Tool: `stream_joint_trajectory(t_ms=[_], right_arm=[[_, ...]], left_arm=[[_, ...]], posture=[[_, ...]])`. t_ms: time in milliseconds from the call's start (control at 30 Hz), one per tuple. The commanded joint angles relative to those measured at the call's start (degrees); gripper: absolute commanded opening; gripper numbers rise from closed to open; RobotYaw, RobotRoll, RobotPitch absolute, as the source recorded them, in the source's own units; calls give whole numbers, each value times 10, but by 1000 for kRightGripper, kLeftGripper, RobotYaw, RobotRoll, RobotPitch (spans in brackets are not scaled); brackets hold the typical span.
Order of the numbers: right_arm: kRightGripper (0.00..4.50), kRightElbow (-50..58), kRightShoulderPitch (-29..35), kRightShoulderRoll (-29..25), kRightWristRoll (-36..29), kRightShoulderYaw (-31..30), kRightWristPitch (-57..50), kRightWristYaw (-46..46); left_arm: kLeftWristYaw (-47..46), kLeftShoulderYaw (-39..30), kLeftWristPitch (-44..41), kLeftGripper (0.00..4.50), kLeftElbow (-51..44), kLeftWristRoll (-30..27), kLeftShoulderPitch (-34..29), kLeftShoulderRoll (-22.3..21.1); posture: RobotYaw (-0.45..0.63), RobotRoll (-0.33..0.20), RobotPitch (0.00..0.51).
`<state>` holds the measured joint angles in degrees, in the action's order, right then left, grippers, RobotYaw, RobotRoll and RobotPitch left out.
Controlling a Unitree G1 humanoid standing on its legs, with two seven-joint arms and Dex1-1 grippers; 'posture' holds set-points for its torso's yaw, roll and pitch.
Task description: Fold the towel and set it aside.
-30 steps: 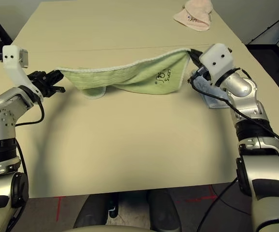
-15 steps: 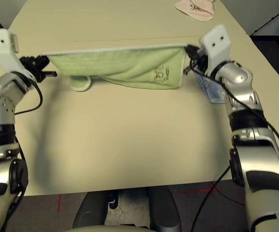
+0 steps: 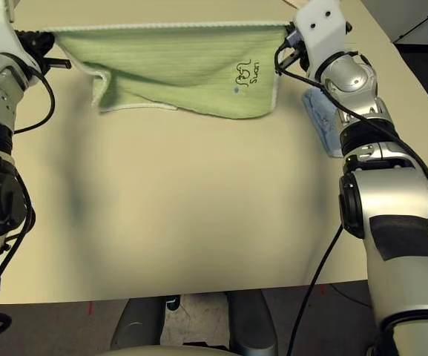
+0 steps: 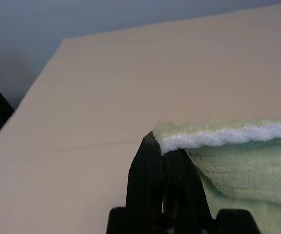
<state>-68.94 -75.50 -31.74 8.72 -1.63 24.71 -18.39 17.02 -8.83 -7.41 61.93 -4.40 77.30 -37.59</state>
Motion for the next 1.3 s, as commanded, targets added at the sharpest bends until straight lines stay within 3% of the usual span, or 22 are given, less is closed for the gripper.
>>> stream_joint_trajectory(t_ms=[33,467,700,867,1067,1300], right_arm=[[0,-27,-15,-34,9,14,-2,51],[0,-34,-55,-45,21,26,58,120],[0,-33,-43,-51,4,37,73,86],[0,-5,21,-46,-41,56,93,-3],[0,47,119,-42,-90,63,82,-139],[0,97,183,-54,-118,57,22,-259]], left_arm=[[-5,0,20,11,33,21,21,-43],[-26,-13,106,11,64,21,64,-70],[17,-26,119,11,71,3,65,-73],[95,-42,56,11,-21,-32,-45,-76],[154,-67,-144,11,-338,-102,-270,-81],[244,-68,-318,11,-516,-178,-399,-139]], posture=[[108,0,283],[112,0,284],[106,0,292],[91,0,295],[103,0,306],[103,0,310]])
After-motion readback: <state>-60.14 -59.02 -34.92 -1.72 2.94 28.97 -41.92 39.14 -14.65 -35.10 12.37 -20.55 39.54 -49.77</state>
